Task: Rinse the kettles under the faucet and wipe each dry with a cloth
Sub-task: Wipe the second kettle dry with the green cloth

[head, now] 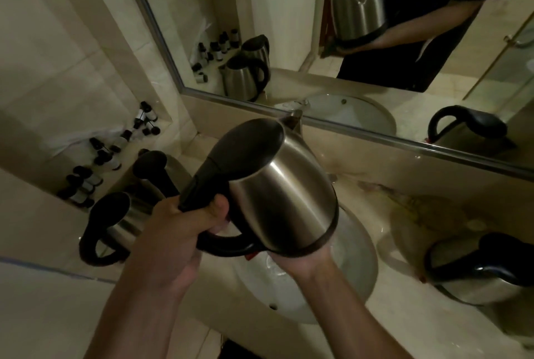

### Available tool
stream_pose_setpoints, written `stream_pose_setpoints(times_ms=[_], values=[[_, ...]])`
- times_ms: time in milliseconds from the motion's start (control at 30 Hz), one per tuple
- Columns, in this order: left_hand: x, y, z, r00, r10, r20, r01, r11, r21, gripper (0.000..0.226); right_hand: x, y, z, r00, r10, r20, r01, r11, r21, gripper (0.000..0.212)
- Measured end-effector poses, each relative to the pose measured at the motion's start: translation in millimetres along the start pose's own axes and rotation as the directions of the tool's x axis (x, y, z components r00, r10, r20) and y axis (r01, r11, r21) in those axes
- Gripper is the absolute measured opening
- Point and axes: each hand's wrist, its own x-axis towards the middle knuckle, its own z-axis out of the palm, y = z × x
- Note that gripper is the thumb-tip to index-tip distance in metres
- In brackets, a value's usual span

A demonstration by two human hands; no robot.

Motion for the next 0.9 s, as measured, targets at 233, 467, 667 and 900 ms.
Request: stream_pose_setpoints(times_ms=[233, 467, 667, 900], values=[[4, -21, 8, 0.995, -0.094, -0.034, 0.093, 0.995, -0.046, 0.040, -40, 5, -15, 0.943, -0.009, -0.334, 0.080, 0.976, 0.200, 0.064], [4, -33, 23, 0.987, -0.154, 0.039, 0.153, 0.988, 0.034, 0.050, -61, -56, -6, 0.899, -0.193, -0.394, 0.193, 0.980, -0.041, 0.047], [10, -49, 54, 0.979, -0.197, -0.043, 0.201, 0.974, 0.108, 0.008, -60, -114, 13, 0.801, -0.492, -0.342, -0.025, 0.542, -0.840, 0.035], [31, -100, 114, 0.966, -0.253, -0.053, 0.257, 0.929, 0.266, 0.005, -80, -77, -19, 0.526, -0.849, -0.052, -0.028, 0.044, -0.999, 0.050]])
